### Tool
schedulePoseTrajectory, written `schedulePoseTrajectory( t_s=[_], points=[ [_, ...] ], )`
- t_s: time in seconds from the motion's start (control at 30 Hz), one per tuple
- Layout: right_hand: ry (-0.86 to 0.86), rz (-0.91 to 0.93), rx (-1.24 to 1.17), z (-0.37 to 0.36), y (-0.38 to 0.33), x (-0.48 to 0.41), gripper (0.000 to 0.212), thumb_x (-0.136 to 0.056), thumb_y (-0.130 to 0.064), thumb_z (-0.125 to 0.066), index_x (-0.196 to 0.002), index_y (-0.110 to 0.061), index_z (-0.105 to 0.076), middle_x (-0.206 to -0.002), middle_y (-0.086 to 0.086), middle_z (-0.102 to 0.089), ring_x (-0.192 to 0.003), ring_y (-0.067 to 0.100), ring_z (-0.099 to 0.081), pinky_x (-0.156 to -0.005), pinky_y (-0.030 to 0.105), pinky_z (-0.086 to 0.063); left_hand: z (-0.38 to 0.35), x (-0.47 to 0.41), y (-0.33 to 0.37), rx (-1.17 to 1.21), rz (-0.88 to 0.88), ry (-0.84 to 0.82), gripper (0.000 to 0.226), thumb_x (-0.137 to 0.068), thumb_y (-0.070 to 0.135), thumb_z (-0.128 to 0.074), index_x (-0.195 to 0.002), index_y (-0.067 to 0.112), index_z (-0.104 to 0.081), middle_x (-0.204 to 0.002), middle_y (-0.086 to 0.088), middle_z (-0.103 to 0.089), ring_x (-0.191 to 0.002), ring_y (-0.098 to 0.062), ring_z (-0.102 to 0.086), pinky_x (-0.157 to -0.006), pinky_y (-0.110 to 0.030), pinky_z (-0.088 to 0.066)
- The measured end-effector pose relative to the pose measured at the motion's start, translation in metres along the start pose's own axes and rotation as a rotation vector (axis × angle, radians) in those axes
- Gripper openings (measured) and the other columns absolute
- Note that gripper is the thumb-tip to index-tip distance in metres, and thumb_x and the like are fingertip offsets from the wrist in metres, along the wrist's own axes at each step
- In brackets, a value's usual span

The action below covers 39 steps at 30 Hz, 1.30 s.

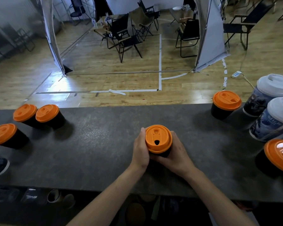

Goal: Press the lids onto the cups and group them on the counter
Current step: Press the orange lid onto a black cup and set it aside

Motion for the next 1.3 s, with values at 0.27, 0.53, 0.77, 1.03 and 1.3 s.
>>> schedulePoseTrajectory(
  t_s=[0.27,0.53,0.77,1.03,1.3],
  points=[
    [-0.027,0.016,-0.005,0.003,-0.001,-0.001,0.084,-0.065,-0.053,-0.088,-0.135,-0.048,-0.042,-0.129,-0.017,-0.056,-0.123,0.001,-0.055,-0.102,0.027,-0.049,-0.001,-0.006,0.008,-0.012,-0.047,-0.079,0.054,-0.102,0.040,-0.029,-0.121,0.012,-0.071,-0.115,-0.002,-0.075,-0.114,-0.015,-0.068,-0.098,-0.023,-0.050],
    [-0.037,0.026,-0.001,0.006,0.000,-0.001,0.084,-0.062,-0.048,-0.088,-0.129,-0.068,-0.041,-0.126,-0.034,-0.055,-0.123,0.000,-0.055,-0.104,0.031,-0.048,0.005,-0.013,0.007,-0.016,0.021,-0.188,0.058,-0.101,0.046,-0.029,-0.130,0.012,-0.066,-0.118,-0.005,-0.074,-0.115,-0.017,-0.068,-0.098,-0.024,-0.049],
    [0.060,-0.012,-0.043,0.005,-0.004,0.000,0.081,-0.058,-0.062,-0.090,-0.127,-0.046,-0.050,-0.125,-0.021,-0.063,-0.118,0.000,-0.061,-0.099,0.026,-0.051,0.000,-0.003,-0.002,-0.042,-0.014,0.007,0.052,-0.100,0.050,-0.031,-0.128,0.024,-0.066,-0.122,0.001,-0.072,-0.118,-0.012,-0.065,-0.106,-0.036,-0.048],
    [0.027,-0.007,-0.057,0.006,-0.003,-0.001,0.087,-0.062,-0.039,-0.098,-0.134,-0.032,-0.049,-0.129,-0.017,-0.061,-0.122,0.000,-0.059,-0.100,0.017,-0.047,-0.001,-0.002,0.005,-0.017,-0.013,-0.039,0.056,-0.100,0.047,-0.028,-0.125,0.017,-0.069,-0.119,0.002,-0.074,-0.115,-0.008,-0.066,-0.093,-0.015,-0.048],
    [-0.026,-0.024,-0.060,0.006,0.002,0.000,0.085,-0.070,-0.038,-0.091,-0.142,-0.025,-0.049,-0.135,-0.010,-0.061,-0.127,0.005,-0.057,-0.108,0.034,-0.049,0.000,-0.010,0.012,-0.007,0.090,-0.087,0.054,-0.112,0.034,-0.022,-0.123,0.013,-0.071,-0.114,-0.003,-0.076,-0.111,-0.013,-0.069,-0.093,-0.019,-0.051]
  ],
)
Point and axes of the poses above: each hand's wrist, its own x-axis away from the middle knuckle, its own z-axis out of the back of the hand, y = z × x, the point moved 2 cm from there along -x, towards the middle knuckle
